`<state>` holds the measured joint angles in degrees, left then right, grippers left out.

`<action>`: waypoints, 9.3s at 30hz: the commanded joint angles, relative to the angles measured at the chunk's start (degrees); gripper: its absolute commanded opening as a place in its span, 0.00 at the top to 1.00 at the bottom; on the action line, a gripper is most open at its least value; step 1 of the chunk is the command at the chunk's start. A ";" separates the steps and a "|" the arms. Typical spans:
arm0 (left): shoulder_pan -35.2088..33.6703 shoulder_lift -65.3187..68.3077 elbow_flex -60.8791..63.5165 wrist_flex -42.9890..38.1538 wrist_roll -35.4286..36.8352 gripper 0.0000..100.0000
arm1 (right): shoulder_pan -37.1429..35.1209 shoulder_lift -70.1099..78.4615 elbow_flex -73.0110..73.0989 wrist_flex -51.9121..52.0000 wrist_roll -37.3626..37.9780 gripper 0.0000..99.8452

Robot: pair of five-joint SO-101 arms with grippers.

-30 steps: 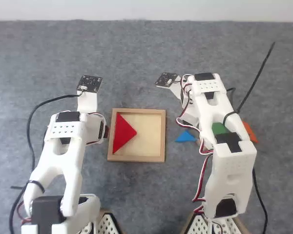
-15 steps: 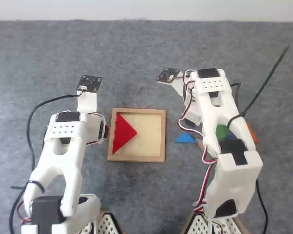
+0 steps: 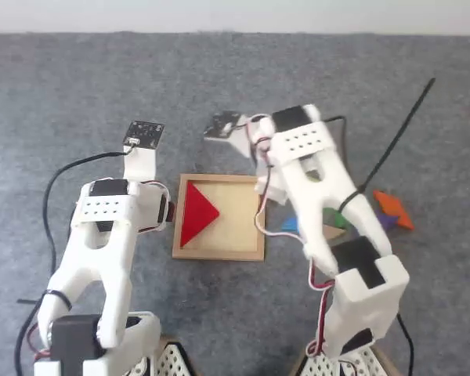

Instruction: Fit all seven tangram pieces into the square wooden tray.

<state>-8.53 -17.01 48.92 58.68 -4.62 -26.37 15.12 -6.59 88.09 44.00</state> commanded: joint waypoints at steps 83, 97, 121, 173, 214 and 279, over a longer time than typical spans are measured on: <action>2.11 17.14 -17.27 4.04 10.11 0.84 | -3.12 -1.54 17.93 -28.00 -31.38 0.87; 2.29 6.68 -10.07 1.32 8.88 0.84 | -6.90 5.32 8.44 -25.80 -31.03 0.87; 2.55 8.97 -10.33 0.53 9.32 0.84 | 15.60 -21.14 25.49 -6.81 -19.43 0.82; 23.03 26.64 -27.03 1.41 2.20 0.84 | 36.09 -35.03 62.77 -36.09 -22.59 0.82; -0.35 5.54 -9.54 4.31 2.90 0.85 | 36.62 -35.74 62.15 -35.74 -24.18 0.82; -2.64 -28.66 16.04 -10.64 0.44 0.98 | 45.76 -19.74 37.54 -36.53 -7.56 0.82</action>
<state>-10.81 -44.35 65.45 48.75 -3.56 16.26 -4.84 33.85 56.00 34.95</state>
